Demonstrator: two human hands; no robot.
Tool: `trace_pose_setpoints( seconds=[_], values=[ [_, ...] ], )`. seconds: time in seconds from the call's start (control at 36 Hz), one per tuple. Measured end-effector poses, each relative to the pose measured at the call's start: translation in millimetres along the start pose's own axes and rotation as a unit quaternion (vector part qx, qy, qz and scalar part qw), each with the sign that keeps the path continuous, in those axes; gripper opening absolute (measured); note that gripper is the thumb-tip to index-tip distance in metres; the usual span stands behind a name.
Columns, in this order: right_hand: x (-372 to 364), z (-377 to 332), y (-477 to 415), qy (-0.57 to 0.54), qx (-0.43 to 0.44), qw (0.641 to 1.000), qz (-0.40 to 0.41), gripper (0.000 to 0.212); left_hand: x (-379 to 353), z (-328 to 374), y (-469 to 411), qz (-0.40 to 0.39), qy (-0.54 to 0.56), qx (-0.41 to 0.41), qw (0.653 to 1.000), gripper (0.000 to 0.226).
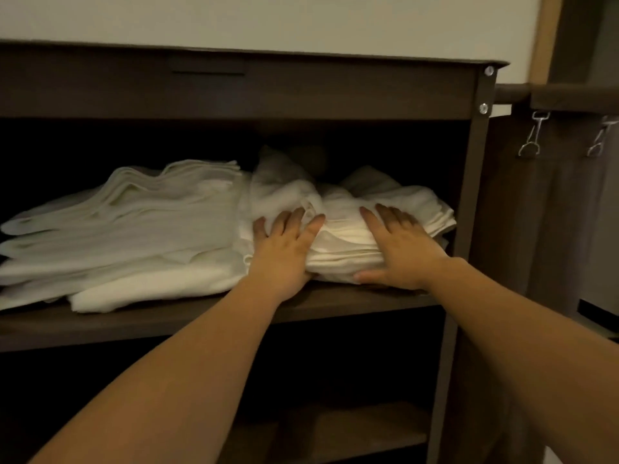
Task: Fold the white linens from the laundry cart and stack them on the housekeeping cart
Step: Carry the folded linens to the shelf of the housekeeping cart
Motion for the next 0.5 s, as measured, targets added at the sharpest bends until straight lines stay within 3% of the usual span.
trace_pose_setpoints(
  seconds=[0.31, 0.42, 0.5],
  values=[
    [12.4, -14.5, 21.4, -0.013, -0.026, 0.999, 0.018, 0.075, 31.2, 7.0, 21.3, -0.067, 0.075, 0.001, 0.995, 0.075],
    [42.0, -29.6, 28.4, -0.079, -0.027, 0.996, 0.007, 0.077, 63.7, 4.7, 33.4, -0.085, 0.141, 0.009, 0.986, 0.057],
    [76.4, -48.6, 25.6, -0.147, 0.014, 0.988, 0.054, 0.051, 98.8, -4.1, 35.6, -0.086, 0.155, 0.036, 0.983, 0.043]
  ],
)
Point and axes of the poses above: each hand's wrist, its own y-axis away from the middle knuckle, its own x-axis out of the back of the hand, z = x × y, the point moved 5 cm from there along -y, towards the middle knuckle, and after that the axes turned 5 degrees about z, right-handed, at the moved point
